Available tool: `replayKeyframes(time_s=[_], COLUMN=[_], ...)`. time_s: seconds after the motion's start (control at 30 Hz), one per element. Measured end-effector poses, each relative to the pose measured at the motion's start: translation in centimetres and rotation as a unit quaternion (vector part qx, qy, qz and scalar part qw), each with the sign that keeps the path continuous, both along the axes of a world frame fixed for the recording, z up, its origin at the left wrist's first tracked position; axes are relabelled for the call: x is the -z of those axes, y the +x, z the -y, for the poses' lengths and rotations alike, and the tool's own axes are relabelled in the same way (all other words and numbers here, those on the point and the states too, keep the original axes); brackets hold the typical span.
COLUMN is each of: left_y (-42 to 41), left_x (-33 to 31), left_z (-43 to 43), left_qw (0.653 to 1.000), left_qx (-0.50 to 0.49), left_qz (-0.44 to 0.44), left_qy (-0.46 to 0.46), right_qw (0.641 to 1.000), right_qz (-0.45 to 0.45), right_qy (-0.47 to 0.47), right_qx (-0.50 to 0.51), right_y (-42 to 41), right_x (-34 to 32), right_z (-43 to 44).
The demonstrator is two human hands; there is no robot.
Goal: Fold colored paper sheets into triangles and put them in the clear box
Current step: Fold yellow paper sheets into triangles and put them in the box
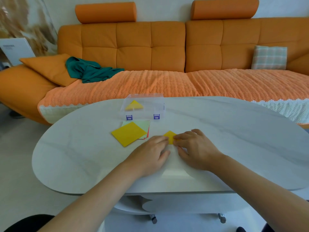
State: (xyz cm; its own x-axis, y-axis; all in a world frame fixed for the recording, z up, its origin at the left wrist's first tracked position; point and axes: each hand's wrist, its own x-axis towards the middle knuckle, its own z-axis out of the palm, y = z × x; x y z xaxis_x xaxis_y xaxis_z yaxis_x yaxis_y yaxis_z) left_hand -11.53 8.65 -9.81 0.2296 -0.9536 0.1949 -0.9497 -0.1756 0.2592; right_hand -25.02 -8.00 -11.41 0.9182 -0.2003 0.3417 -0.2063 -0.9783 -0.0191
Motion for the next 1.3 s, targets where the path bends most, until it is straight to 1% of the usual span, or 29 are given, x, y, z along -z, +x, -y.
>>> replayKeyframes(time_s=[0.17, 0.27, 0.4, 0.47, 0.57, 0.7, 0.8, 0.93, 1.07, 1.2, 1.3], left_y=[0.1, -0.1, -0.5, -0.7, -0.8, -0.8, -0.8, -0.7, -0.1, 0.7, 1.3], left_x=[0.7, 1.0, 0.6, 0.3, 0.0, -0.4, -0.4, -0.1, 0.7, 1.2, 1.2], left_z=[0.7, 0.9, 1.2, 1.3, 1.6, 2.2, 2.4, 2.4, 2.6, 3.1, 3.5], left_qw=[1.000, 1.000, 0.997, 0.996, 0.995, 0.992, 0.992, 0.995, 0.999, 0.998, 0.996], left_qx=[-0.006, -0.009, -0.023, -0.026, -0.032, -0.038, -0.033, -0.028, -0.029, -0.014, 0.002], left_qz=[-0.003, 0.023, 0.064, 0.074, 0.085, 0.109, 0.113, 0.087, 0.007, -0.026, -0.050], left_qy=[-0.005, -0.007, 0.025, 0.034, 0.040, 0.050, 0.052, 0.035, -0.024, -0.059, -0.080], right_qw=[0.999, 0.999, 0.998, 0.997, 0.992, 0.991, 0.990, 0.992, 0.991, 0.990, 0.993], right_qz=[-0.019, -0.026, -0.035, -0.056, -0.091, -0.060, -0.060, -0.043, -0.007, 0.003, 0.006], right_qy=[-0.032, -0.045, -0.051, -0.041, 0.005, 0.035, 0.046, 0.031, 0.063, 0.087, 0.096], right_qx=[0.001, -0.001, 0.019, 0.040, 0.082, 0.112, 0.120, 0.116, 0.115, 0.109, 0.071], right_y=[0.0, -0.2, -0.5, -0.8, -1.3, -2.4, -3.3, -3.6, -3.6, -2.8, -1.6], right_x=[-0.4, -0.2, -0.7, -1.1, -1.5, -1.7, -1.7, -1.4, -1.0, -1.2, -1.3], right_z=[0.0, -0.4, -0.6, -0.5, -0.1, 0.8, 1.7, 1.8, 1.9, 2.4, 2.4])
